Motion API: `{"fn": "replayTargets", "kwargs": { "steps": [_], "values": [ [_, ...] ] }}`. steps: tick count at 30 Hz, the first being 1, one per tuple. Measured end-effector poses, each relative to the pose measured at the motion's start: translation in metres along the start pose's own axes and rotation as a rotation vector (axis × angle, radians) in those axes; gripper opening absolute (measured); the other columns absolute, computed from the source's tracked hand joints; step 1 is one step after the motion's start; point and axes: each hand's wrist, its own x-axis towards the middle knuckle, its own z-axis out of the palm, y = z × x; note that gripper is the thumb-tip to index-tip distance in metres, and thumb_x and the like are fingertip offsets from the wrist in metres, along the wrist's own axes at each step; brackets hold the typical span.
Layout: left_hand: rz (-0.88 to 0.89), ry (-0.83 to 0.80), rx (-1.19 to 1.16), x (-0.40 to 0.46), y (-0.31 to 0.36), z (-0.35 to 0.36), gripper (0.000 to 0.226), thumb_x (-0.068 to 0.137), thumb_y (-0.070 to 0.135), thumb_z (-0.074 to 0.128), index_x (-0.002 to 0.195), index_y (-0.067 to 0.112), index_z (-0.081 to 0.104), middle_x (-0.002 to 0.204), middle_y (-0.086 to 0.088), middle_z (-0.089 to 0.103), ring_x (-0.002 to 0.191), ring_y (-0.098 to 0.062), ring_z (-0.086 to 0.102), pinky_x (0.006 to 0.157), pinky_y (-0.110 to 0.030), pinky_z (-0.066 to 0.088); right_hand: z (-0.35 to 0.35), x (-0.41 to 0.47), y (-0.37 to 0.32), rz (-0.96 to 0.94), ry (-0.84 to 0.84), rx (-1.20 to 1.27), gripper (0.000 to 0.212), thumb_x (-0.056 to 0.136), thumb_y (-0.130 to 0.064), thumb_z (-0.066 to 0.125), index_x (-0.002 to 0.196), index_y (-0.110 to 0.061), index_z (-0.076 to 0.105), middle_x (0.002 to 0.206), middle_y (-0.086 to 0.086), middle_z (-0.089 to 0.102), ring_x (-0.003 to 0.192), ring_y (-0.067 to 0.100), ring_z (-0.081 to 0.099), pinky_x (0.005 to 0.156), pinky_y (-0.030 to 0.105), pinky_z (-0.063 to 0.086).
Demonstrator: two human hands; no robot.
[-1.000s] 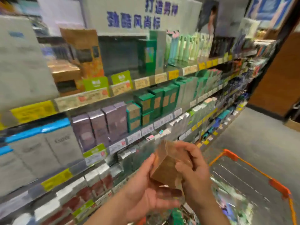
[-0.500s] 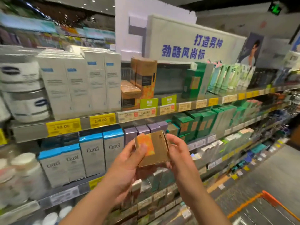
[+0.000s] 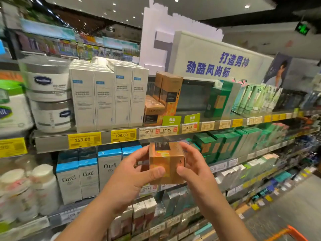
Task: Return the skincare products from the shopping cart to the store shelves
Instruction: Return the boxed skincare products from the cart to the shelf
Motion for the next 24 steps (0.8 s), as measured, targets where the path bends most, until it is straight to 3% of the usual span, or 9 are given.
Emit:
{"fn": "replayTargets", "kwargs": {
  "steps": [3,6,10,12,16,21,24],
  "values": [
    [0.010,-0.084,0.001,0.003,0.004,-0.009,0.086,0.061,0.021,0.095,0.137,0.029,0.056,0.122,0.006,0.075,0.111,-0.025,0.073,0.095,-0.045,0.058,0.002,0.001,-0.004,-0.004,-0.010,0.012,0.080,0.068,-0.054,0.084,0.139,-0.035,0.054,0.129,-0.014,0.069,0.120,0.011,0.066,0.089,0.028,0.057],
    [0.006,-0.151,0.017,0.009,0.006,-0.021,0.097,0.052,0.019,0.101,0.138,0.030,0.056,0.130,0.002,0.071,0.117,-0.029,0.070,0.096,-0.049,0.057,0.002,0.004,-0.009,0.011,-0.015,0.085,0.081,0.069,-0.073,0.078,0.134,-0.027,0.062,0.129,0.001,0.069,0.115,0.019,0.066,0.091,0.042,0.054],
    [0.059,-0.183,0.075,0.013,0.013,-0.028,0.087,0.056,0.006,0.096,0.129,0.039,0.064,0.130,0.007,0.070,0.120,-0.022,0.067,0.089,-0.037,0.061,-0.003,0.013,-0.017,0.186,-0.131,0.092,0.056,0.086,-0.063,0.064,0.125,-0.024,0.071,0.125,0.016,0.070,0.103,0.025,0.066,0.077,0.042,0.058],
    [0.098,-0.196,0.096,0.013,0.017,-0.027,0.086,0.060,-0.004,0.090,0.129,0.041,0.065,0.129,0.008,0.070,0.118,-0.019,0.068,0.086,-0.031,0.061,-0.007,0.018,-0.016,0.284,-0.205,0.123,0.060,0.084,-0.064,0.067,0.128,-0.024,0.070,0.123,0.022,0.068,0.099,0.031,0.062,0.073,0.043,0.057],
    [0.131,-0.246,0.082,0.014,0.023,-0.024,0.084,0.074,-0.017,0.077,0.139,0.033,0.058,0.125,0.020,0.070,0.112,-0.012,0.070,0.081,-0.024,0.059,-0.013,0.020,-0.012,0.301,-0.285,0.216,0.077,0.078,-0.059,0.080,0.136,-0.011,0.062,0.110,0.018,0.070,0.088,0.028,0.066,0.070,0.041,0.058],
    [0.137,-0.231,-0.022,0.021,0.013,-0.023,0.086,0.075,-0.010,0.075,0.144,0.035,0.051,0.135,0.019,0.065,0.121,-0.013,0.067,0.085,-0.026,0.059,-0.008,0.021,-0.011,0.266,-0.249,0.228,0.086,0.072,-0.047,0.087,0.134,0.002,0.054,0.101,0.018,0.070,0.075,0.023,0.067,0.062,0.032,0.054],
    [0.130,-0.139,-0.071,0.028,0.004,-0.021,0.088,0.070,0.007,0.080,0.146,0.037,0.048,0.142,0.014,0.061,0.123,-0.017,0.066,0.089,-0.030,0.059,-0.004,0.024,-0.007,0.220,-0.182,0.238,0.070,0.072,-0.036,0.079,0.124,0.005,0.055,0.090,0.015,0.070,0.069,0.019,0.066,0.062,0.032,0.053]
  ]
}}
